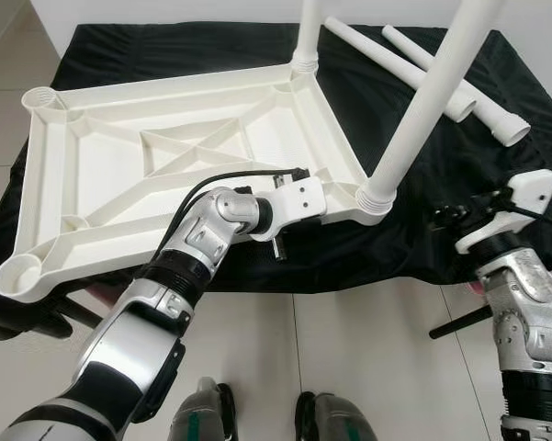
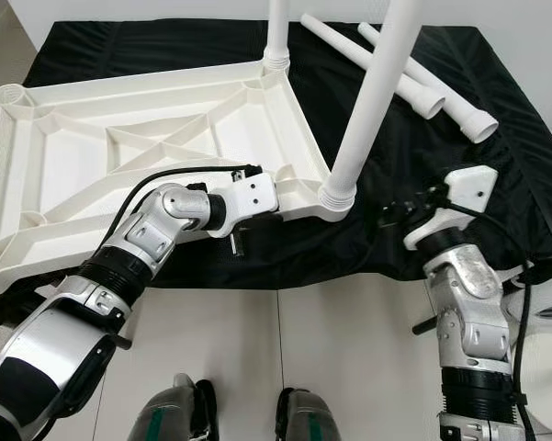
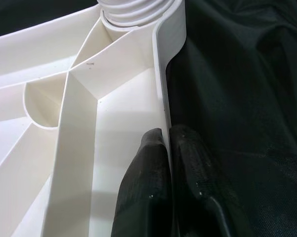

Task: Building children table

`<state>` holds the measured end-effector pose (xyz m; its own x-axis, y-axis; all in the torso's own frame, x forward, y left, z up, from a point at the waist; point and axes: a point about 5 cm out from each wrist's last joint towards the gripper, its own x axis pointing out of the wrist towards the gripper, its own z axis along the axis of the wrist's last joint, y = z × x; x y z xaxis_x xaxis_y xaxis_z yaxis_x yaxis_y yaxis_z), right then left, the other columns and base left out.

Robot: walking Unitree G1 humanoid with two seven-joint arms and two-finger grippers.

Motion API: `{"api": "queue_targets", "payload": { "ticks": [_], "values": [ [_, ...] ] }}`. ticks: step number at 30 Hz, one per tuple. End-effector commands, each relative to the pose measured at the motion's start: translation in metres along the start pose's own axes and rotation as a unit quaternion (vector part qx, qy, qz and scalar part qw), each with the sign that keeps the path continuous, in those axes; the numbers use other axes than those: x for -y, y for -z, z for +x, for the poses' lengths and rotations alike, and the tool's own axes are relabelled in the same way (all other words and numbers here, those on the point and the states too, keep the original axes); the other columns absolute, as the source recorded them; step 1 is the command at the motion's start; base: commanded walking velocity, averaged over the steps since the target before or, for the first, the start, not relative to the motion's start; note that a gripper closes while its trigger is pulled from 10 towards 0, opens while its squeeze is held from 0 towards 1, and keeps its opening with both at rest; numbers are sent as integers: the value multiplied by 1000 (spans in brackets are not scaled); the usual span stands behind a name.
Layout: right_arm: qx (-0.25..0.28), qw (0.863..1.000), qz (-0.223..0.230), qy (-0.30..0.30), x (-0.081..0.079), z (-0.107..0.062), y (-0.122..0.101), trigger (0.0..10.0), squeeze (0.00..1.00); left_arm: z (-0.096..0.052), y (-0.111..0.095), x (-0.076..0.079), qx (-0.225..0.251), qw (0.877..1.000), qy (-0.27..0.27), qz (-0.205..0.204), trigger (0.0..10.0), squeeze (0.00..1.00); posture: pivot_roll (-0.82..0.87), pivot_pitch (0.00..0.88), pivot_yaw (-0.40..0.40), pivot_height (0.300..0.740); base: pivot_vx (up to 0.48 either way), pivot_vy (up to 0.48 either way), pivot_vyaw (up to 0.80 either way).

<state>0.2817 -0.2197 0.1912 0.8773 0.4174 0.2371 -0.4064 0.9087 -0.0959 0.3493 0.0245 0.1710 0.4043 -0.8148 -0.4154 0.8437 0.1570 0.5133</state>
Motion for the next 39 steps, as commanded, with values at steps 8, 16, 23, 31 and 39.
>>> {"api": "queue_targets", "payload": {
  "ticks": [8, 16, 23, 31, 39],
  "values": [
    [-31, 998, 18, -60, -9, 2, 12, 10000, 0, 6, -2, 8, -2, 1000, -9, 9, 10000, 0, -32, 103, -52, 740, 0, 0, 0],
    [13, 1000, -7, -8, 15, 31, 2, 10000, 0, 7, -9, 13, 12, 1000, -4, 15, 10000, 0, -25, 100, -51, 740, 0, 0, 0],
    [21, 999, -4, -28, 17, 52, -3, 10000, 0, 8, -11, 13, 11, 1000, -6, 16, 10000, 0, -17, 107, -48, 740, 0, 0, 0],
    [-31, 996, -10, -83, 17, 56, 12, 10000, 0, 9, -15, 13, 11, 1000, -12, 23, 10000, 0, -11, 118, -55, 740, 0, 0, 0],
    [-55, 992, -11, -114, 17, 49, 21, 10000, 0, 11, -19, 12, 15, 999, -17, 26, 10000, 0, -18, 120, -56, 740, 0, 0, 0]
  ]
}}
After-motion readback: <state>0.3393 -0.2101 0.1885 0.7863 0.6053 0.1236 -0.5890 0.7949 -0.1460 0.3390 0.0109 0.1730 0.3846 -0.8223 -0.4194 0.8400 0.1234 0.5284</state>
